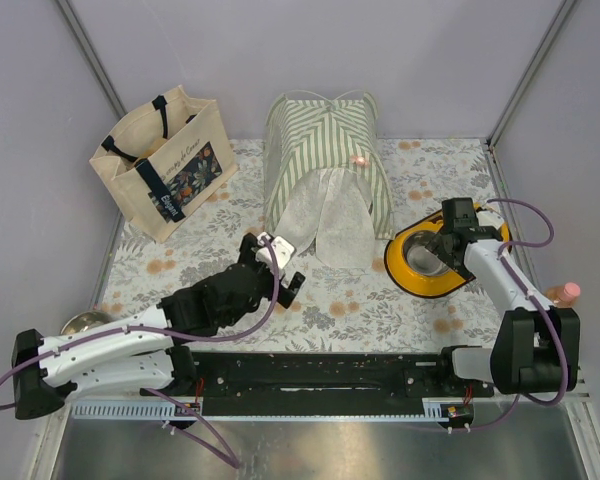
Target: Set up the pet tent
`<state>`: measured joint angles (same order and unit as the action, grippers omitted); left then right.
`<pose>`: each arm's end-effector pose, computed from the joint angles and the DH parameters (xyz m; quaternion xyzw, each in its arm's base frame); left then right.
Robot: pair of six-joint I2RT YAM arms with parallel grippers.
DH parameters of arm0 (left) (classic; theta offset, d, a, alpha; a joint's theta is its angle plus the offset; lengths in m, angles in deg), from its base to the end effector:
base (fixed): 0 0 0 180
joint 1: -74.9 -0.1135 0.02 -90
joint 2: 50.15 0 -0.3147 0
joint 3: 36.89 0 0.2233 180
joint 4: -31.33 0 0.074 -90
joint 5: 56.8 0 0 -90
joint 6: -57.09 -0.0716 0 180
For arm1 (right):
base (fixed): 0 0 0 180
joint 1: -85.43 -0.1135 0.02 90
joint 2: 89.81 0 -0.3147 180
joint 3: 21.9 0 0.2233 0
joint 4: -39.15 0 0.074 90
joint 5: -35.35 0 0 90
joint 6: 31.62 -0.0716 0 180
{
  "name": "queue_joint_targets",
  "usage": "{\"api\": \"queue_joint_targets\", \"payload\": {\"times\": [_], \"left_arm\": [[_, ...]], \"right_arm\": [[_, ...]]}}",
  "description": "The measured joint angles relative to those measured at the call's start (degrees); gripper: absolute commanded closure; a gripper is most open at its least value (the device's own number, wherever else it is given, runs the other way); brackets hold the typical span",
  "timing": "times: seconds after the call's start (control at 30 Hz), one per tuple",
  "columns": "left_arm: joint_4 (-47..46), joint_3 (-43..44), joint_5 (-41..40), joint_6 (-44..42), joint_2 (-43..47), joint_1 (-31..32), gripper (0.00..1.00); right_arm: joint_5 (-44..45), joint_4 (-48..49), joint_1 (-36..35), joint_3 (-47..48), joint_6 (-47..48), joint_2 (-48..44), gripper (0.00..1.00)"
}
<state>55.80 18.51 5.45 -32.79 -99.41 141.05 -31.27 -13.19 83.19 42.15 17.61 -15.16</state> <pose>0.0980 -0.1393 0.3326 0.3111 0.7365 -0.1479 0.5822 0.2207 -0.0198 0.2515 0.3589 0.8831 -0.0993 0.2854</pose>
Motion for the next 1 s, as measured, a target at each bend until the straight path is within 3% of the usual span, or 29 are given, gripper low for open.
{"api": "queue_joint_targets", "payload": {"times": [0.13,0.27,0.57,0.8,1.0], "left_arm": [[3.96,1.29,-0.96,4.15,-2.25,-3.85,0.01],[9.49,3.17,-1.97,10.27,-4.17,-11.87,0.01],[33.14,8.98,-16.76,34.51,-9.40,-39.45,0.01],[36.15,8.63,-19.78,45.42,-15.63,-64.24,0.01],[36.79,8.52,-21.59,51.43,-25.38,-76.48,0.12]], "right_arm": [[1.33,-2.27,0.00,1.11,1.64,-2.47,0.11],[1.44,-3.45,0.00,2.40,3.02,-5.75,0.13],[-2.49,-3.56,0.00,2.51,3.65,-10.58,0.20],[-6.01,-3.61,0.00,2.54,4.31,-11.10,0.23],[-8.00,-4.09,0.00,3.37,5.51,-10.69,0.23]]}}
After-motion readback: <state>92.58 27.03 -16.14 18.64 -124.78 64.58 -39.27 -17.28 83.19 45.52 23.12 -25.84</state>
